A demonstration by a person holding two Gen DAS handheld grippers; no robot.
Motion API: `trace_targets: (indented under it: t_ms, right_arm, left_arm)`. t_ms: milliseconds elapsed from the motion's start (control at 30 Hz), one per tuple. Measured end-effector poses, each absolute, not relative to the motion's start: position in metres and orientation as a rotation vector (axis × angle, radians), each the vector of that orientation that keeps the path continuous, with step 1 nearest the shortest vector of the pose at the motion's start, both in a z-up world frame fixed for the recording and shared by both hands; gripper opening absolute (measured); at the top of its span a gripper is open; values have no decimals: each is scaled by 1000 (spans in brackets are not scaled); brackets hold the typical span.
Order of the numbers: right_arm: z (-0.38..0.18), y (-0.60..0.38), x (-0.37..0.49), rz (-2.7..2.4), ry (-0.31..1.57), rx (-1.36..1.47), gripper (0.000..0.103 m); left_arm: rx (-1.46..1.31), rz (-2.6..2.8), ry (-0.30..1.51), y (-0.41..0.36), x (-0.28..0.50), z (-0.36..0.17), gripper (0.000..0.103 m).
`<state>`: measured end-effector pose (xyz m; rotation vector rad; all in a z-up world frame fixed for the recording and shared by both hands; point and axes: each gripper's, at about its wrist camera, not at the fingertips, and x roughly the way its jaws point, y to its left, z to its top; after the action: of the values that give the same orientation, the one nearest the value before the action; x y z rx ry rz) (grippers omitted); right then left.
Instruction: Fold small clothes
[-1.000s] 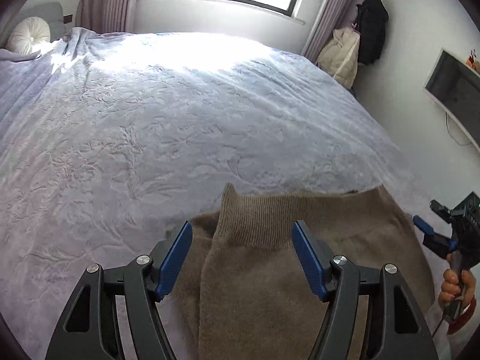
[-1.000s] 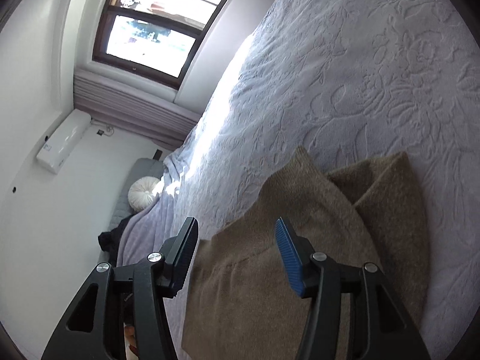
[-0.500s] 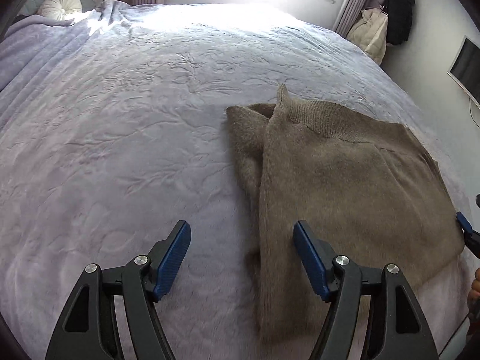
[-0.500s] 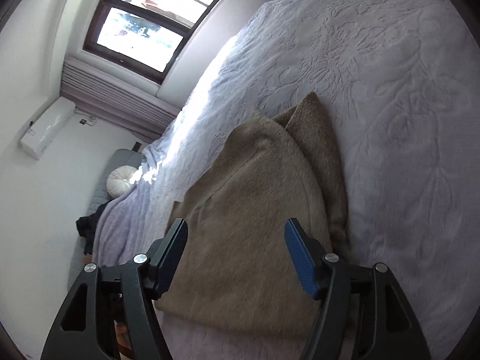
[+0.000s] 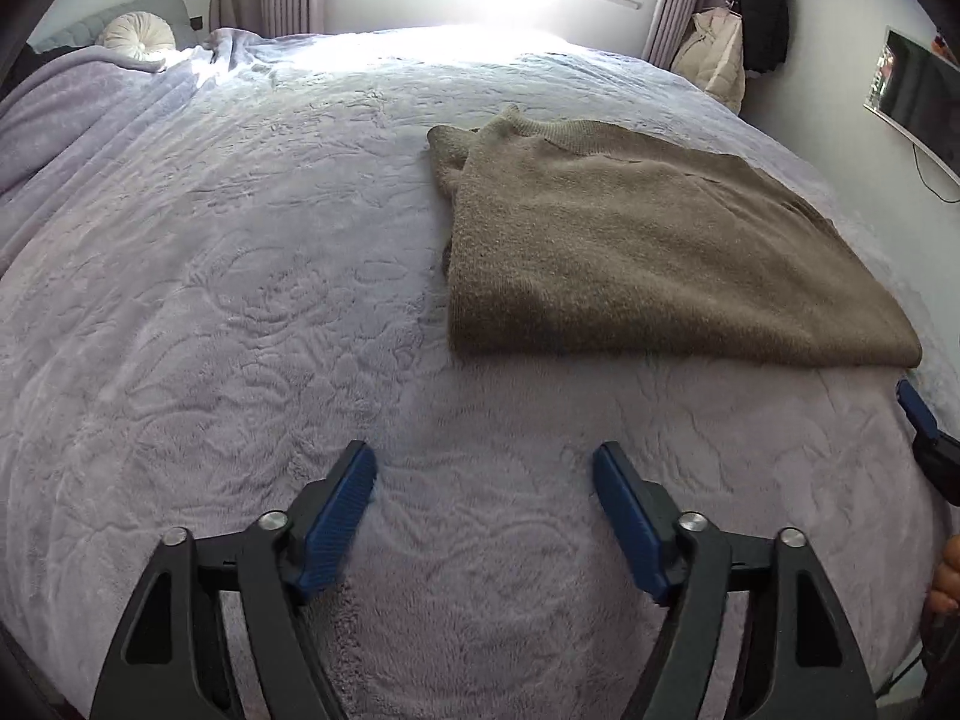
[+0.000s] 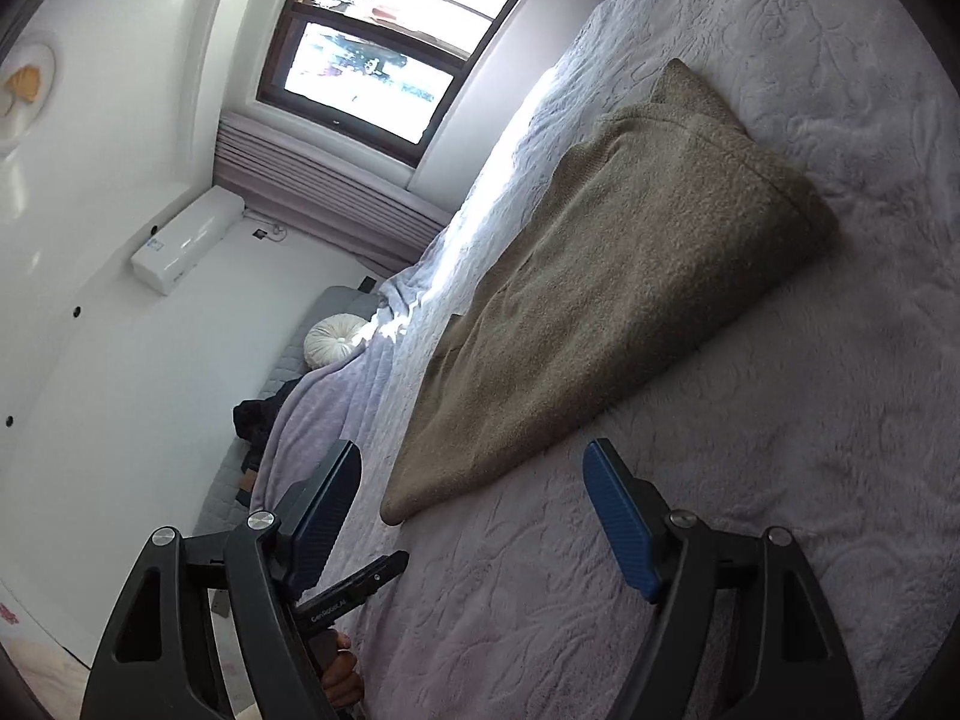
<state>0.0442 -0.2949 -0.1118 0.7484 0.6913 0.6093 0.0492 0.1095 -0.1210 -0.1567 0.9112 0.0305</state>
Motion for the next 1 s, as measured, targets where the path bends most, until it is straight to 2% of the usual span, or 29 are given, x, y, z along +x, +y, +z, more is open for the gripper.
trace_targets:
  t_ms: [33, 300, 600, 900, 1000]
  right_arm:
    - [-114, -296, 43, 613, 679, 749, 80]
    - [-130, -286, 26, 614, 666, 582, 80]
    - [-135, -309, 20, 643, 633, 651, 80]
    - [-134, -306, 21, 637, 633, 641, 80]
    - [-135, -306, 21, 635, 636, 639, 80]
  left_arm:
    - [-174, 20, 907, 110, 46, -125, 90]
    - [-179, 31, 874, 110, 41, -132, 91]
    - [-261, 2, 913, 118, 38, -123, 91]
    - [-545, -206, 915, 122, 62, -99, 91]
    - [-505, -141, 933, 117, 80, -98, 91]
